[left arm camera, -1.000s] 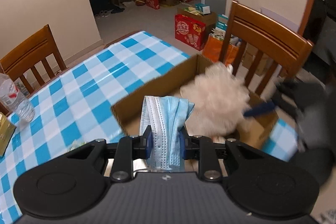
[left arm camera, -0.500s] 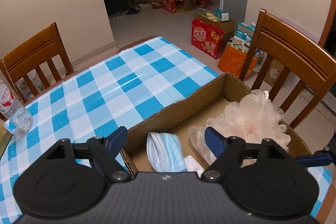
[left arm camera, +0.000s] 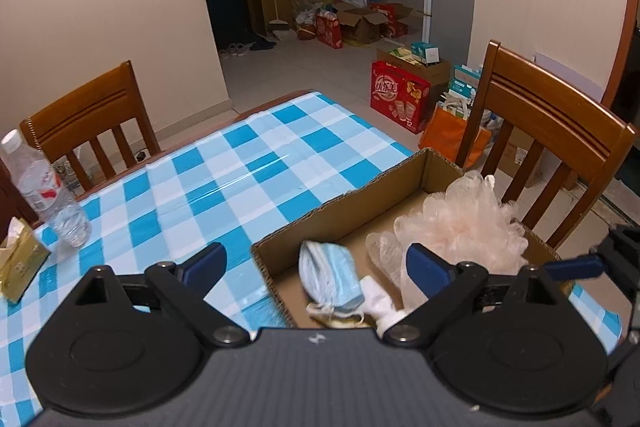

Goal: Organize soft objects
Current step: 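Withdraw both open grippers from the box toward the mask and sachet on the table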

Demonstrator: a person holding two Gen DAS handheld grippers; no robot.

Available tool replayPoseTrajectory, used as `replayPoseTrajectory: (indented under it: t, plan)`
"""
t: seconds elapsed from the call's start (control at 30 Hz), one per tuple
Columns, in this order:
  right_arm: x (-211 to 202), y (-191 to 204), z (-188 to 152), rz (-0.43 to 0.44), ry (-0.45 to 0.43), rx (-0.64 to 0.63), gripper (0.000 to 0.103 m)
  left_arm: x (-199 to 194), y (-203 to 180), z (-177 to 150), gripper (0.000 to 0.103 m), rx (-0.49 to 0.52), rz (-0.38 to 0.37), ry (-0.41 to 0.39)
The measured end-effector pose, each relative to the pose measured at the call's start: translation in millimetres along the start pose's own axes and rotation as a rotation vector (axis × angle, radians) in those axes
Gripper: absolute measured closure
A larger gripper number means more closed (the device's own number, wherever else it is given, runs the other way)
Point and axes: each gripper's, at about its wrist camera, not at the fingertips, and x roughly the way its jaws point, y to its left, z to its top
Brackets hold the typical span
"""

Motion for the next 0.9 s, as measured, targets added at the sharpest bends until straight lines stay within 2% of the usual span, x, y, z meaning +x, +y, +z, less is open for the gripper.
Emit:
replayPoseTrajectory:
  t: [0.33, 0.57, 0.9]
  plan:
    - [-4.2, 14.1, -3.7, -0.014, 0.0, 0.035, 0.0, -48.5, 23.7, -47.2, 0.005, -0.047, 0.054, -0.011]
    - [-8.8, 32.3, -5.8, -0.021, 0.004, 0.068, 0.0, -70.1, 46.2, -90.9, 0.005, -0.079, 0.101, 0.026]
    - [-16.1, 84.5, -8.1, -0.085, 0.017, 0.097, 0.0, -79.2, 92.1, -137.1, 0.005, -0.049, 0.027, 0.059]
